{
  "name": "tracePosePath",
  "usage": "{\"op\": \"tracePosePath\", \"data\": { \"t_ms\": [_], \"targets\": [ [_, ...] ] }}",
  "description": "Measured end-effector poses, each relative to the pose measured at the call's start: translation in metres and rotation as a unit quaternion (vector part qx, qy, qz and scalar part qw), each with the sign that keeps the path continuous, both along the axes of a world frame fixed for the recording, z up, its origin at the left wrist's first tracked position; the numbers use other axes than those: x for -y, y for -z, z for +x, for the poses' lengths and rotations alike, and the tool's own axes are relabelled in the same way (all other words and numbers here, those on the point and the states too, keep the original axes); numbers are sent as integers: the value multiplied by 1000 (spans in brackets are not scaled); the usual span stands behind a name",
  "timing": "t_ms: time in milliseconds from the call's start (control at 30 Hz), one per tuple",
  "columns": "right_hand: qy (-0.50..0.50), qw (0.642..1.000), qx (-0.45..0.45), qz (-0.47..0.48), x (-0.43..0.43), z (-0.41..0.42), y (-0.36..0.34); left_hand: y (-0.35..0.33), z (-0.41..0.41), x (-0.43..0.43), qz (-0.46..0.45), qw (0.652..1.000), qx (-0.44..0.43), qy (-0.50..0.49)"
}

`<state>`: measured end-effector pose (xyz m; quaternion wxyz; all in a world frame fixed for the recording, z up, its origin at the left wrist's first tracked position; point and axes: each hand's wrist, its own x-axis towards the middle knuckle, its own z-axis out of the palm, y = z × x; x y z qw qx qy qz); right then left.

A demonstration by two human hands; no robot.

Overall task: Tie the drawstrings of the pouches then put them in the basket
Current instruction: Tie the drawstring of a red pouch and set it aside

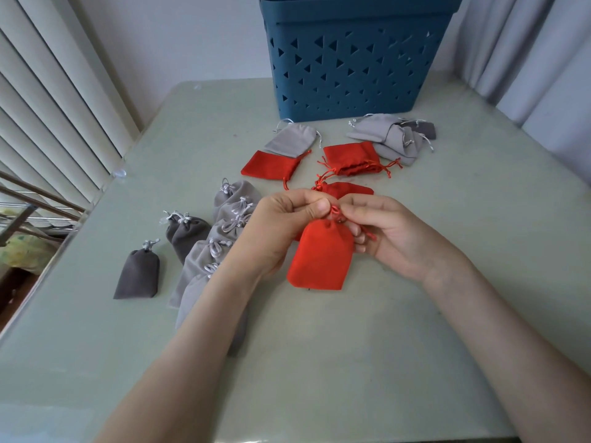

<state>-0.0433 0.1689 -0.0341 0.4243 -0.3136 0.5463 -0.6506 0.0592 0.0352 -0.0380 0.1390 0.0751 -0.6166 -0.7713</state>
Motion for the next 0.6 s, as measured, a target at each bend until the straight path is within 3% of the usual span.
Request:
{"op": "tracePosePath", "data": {
  "t_ms": [333, 433, 600],
  "targets": [
    [39, 978, -201, 52, -2, -3, 7, -6, 4, 5, -155, 986, 57, -26],
    [54, 974, -206, 75, -1, 0, 8, -4, 2, 3, -206, 975, 68, -52],
    [79, 967, -222, 91, 2, 1, 11, 6, 0, 0, -422, 894, 34, -145]
  ]
}}
